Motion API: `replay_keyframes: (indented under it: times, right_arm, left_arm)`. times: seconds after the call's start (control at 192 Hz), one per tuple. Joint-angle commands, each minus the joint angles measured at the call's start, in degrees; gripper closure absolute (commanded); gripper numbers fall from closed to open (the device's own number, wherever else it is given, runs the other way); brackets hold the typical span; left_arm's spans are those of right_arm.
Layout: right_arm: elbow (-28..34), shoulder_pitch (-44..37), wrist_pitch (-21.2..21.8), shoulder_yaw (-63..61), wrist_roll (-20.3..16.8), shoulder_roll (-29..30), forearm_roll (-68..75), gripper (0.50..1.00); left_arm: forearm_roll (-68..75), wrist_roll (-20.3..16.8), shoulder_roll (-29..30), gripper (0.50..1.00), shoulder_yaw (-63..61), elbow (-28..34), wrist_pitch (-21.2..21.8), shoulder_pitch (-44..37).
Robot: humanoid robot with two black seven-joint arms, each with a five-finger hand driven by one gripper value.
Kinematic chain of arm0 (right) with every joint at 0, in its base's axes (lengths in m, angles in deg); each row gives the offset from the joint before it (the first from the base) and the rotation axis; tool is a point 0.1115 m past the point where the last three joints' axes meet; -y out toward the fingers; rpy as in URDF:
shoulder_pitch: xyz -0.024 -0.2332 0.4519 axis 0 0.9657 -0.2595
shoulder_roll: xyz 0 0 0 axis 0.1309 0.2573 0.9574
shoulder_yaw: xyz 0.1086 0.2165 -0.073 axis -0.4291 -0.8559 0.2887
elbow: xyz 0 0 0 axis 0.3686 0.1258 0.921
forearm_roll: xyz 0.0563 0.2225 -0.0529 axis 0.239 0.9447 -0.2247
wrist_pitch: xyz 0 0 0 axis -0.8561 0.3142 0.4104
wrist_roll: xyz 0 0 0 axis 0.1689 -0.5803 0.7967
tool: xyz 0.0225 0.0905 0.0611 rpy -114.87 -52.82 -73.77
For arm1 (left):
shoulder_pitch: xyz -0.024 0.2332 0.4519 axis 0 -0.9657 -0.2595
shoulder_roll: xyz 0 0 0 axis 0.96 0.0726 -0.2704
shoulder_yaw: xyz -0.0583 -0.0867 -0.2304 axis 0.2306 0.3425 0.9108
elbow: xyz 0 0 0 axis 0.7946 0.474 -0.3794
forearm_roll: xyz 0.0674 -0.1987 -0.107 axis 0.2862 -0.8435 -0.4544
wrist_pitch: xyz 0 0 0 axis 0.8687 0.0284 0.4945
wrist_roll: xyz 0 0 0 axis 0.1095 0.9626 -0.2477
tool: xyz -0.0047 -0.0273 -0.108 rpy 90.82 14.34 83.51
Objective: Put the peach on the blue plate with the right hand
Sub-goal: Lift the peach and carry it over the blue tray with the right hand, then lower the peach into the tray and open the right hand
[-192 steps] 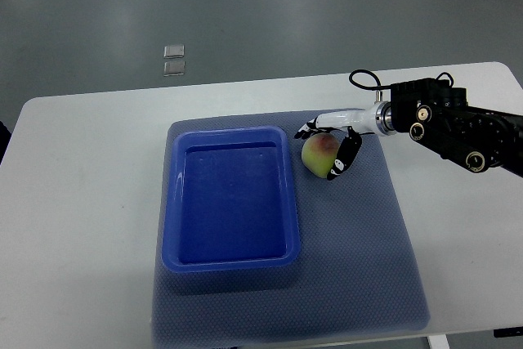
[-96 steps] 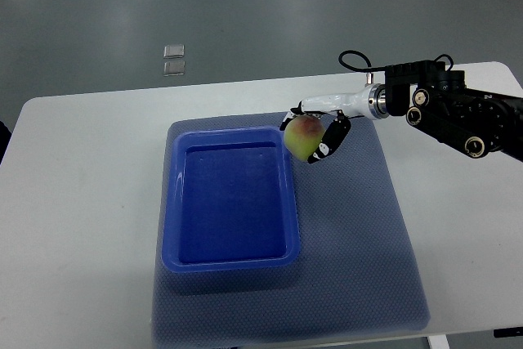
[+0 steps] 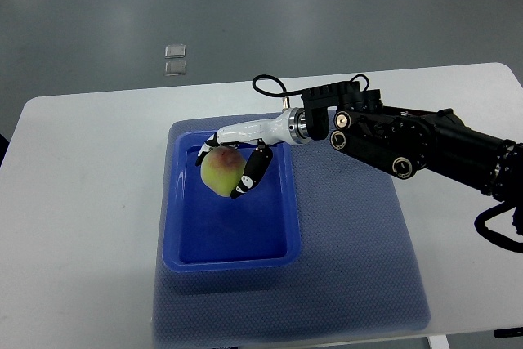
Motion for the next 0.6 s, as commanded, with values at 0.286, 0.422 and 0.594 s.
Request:
replay_keyframes:
  times: [0.286, 0.422, 0.594]
  right_arm:
    - [-0.03, 1.82, -3.76, 6.35, -0.15, 1.48, -0.35, 0.566]
    - [0.06, 1.64, -3.50, 6.17, -0.24, 1.48, 0.18, 0.566]
    - [-0.12, 1.56, -2.88, 3.27, 0.12, 0.34, 1.76, 0.566]
  left_arm:
    - [0.08, 0.00, 0.00, 0.500, 0.11, 0.44, 0.09, 0.00]
    - [0.08, 0.00, 0.00, 0.500, 0.02, 0.35, 0.09, 0.09]
    - [0.08, 0.00, 0.00, 0.500, 0.02, 0.53, 0.09, 0.17]
